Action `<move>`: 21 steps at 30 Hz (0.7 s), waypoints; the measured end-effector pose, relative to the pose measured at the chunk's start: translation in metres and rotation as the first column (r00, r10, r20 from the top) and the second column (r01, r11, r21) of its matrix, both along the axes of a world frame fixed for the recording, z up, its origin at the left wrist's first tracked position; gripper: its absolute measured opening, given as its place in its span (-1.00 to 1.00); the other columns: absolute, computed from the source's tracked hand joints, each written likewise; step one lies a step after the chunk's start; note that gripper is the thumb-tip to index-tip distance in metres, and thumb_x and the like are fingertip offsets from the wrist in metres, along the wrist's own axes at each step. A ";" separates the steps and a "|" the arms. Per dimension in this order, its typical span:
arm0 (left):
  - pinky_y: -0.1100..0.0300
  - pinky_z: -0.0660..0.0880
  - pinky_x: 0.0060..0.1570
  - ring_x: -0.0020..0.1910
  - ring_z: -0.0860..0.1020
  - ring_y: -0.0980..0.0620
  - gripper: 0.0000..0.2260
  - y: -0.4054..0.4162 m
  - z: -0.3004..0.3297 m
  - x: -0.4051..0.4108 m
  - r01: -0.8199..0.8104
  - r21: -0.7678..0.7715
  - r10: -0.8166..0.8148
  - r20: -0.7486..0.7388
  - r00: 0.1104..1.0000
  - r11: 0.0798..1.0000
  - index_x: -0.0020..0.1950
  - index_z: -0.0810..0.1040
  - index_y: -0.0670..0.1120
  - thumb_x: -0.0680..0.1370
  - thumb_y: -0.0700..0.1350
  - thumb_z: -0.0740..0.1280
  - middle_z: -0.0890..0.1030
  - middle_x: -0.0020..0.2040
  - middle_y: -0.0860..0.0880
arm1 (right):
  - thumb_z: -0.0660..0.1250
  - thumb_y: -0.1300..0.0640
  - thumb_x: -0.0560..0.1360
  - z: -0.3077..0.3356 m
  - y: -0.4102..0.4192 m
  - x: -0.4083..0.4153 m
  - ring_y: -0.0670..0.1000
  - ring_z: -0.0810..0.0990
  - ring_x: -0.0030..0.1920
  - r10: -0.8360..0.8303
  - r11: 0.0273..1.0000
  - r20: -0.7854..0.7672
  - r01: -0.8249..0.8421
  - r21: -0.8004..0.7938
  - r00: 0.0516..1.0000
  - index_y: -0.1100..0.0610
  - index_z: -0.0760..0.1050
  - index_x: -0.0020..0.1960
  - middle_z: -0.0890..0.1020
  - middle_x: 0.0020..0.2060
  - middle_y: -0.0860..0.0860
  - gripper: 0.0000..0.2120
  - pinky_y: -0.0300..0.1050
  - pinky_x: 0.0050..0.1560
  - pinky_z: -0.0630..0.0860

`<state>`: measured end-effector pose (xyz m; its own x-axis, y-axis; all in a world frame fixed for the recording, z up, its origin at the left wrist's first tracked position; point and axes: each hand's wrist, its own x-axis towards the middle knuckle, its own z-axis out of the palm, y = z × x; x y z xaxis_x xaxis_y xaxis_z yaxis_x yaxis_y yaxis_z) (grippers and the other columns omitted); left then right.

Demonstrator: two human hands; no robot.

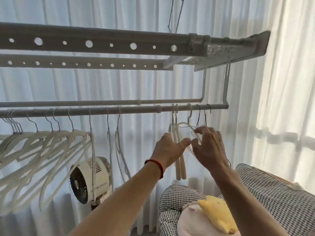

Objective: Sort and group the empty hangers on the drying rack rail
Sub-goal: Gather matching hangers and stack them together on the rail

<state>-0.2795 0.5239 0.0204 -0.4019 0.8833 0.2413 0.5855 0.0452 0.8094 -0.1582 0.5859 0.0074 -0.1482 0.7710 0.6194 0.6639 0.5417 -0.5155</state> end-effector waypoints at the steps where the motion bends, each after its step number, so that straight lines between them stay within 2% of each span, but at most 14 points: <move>1: 0.10 0.44 0.06 0.12 0.55 -0.02 -0.41 0.009 -0.002 0.004 0.003 -0.047 0.002 0.095 0.996 0.999 0.38 0.40 -0.16 0.52 0.21 0.35 0.59 0.18 -0.01 | 0.31 0.16 0.55 -0.006 0.001 0.003 0.14 0.46 0.28 0.005 0.999 0.016 -0.005 0.032 1.000 0.11 0.53 0.28 0.59 0.22 0.09 -0.70 0.04 0.31 0.32; 3: 0.12 0.47 -0.07 -0.05 0.62 0.00 -0.56 0.026 -0.010 0.007 0.029 -0.053 -0.014 0.258 0.966 0.998 0.26 0.47 -0.26 0.55 0.05 0.34 0.68 -0.07 -0.06 | 0.33 0.16 0.52 -0.013 0.002 0.007 0.10 0.51 0.23 -0.015 0.992 0.054 0.008 0.126 0.998 0.07 0.57 0.21 0.62 0.16 0.04 -0.74 0.01 0.29 0.23; 5: 0.07 0.52 -0.12 -0.19 0.60 -0.06 -0.71 0.034 -0.011 0.009 -0.017 0.010 0.014 0.292 0.956 1.000 0.13 0.55 -0.28 0.57 -0.08 0.27 0.62 -0.22 -0.09 | 0.35 0.16 0.50 -0.016 0.004 0.011 0.07 0.53 0.22 -0.001 0.987 0.060 -0.009 0.162 0.998 0.04 0.59 0.17 0.63 0.13 0.01 -0.76 -0.01 0.30 0.17; 8: 0.12 0.48 -0.22 -0.28 0.53 -0.08 -0.74 0.040 0.003 0.004 -0.108 0.071 0.090 0.221 0.971 0.992 0.00 0.56 -0.27 0.56 -0.08 0.24 0.56 -0.26 -0.12 | 0.36 0.15 0.51 -0.017 0.006 0.018 0.05 0.52 0.22 0.058 0.984 0.021 -0.061 0.169 0.998 0.00 0.59 0.14 0.62 0.14 -0.02 -0.78 -0.01 0.34 0.15; 12: 0.04 0.46 -0.25 -0.32 0.48 -0.11 -0.81 0.046 0.037 -0.013 -0.095 0.043 0.075 0.333 0.940 0.995 0.02 0.54 -0.30 0.51 -0.22 0.23 0.52 -0.32 -0.17 | 0.34 0.17 0.52 -0.015 0.007 0.021 0.02 0.50 0.23 0.147 0.977 -0.012 -0.143 0.155 0.989 0.00 0.60 0.13 0.61 0.13 -0.04 -0.79 -0.13 0.30 0.11; 15: 0.03 0.36 -0.22 -0.45 0.43 -0.08 -0.88 0.040 0.042 -0.025 -0.021 -0.033 0.031 0.321 0.946 0.999 -0.13 0.52 -0.27 0.51 -0.33 0.19 0.42 -0.40 -0.12 | 0.34 0.19 0.52 -0.014 0.005 0.021 0.02 0.51 0.20 0.184 0.970 -0.029 -0.177 0.166 0.982 0.01 0.60 0.11 0.61 0.09 -0.06 -0.80 -0.17 0.28 0.11; 17: 0.11 0.37 -0.28 -0.54 0.40 0.01 -0.81 0.029 0.032 -0.029 0.050 -0.132 -0.007 0.312 0.950 0.990 -0.20 0.52 -0.23 0.56 -0.36 0.19 0.39 -0.41 -0.10 | 0.35 0.21 0.52 -0.015 0.002 0.021 0.03 0.53 0.20 0.206 0.964 -0.024 -0.199 0.177 0.978 0.03 0.61 0.10 0.61 0.07 -0.06 -0.81 -0.16 0.30 0.15; 19: 0.20 0.41 -0.39 -0.55 0.38 0.03 -0.84 0.012 0.019 -0.031 0.105 -0.241 -0.018 0.335 0.942 0.965 -0.18 0.50 -0.23 0.59 -0.34 0.22 0.39 -0.48 -0.07 | 0.36 0.24 0.52 -0.014 -0.004 0.019 0.02 0.55 0.18 0.256 0.947 -0.019 -0.247 0.203 0.966 0.06 0.62 0.08 0.64 0.05 -0.05 -0.81 -0.12 0.31 0.28; 21: 0.26 0.39 -0.51 -0.57 0.36 0.03 -0.88 -0.011 0.009 -0.034 0.135 -0.297 -0.012 0.383 0.924 0.945 -0.15 0.46 -0.21 0.60 -0.30 0.25 0.36 -0.52 -0.05 | 0.38 0.26 0.52 -0.014 -0.011 0.017 -0.06 0.57 0.09 0.351 0.914 -0.050 -0.330 0.235 0.935 0.06 0.64 0.06 0.66 0.00 -0.09 -0.82 -0.15 0.20 0.45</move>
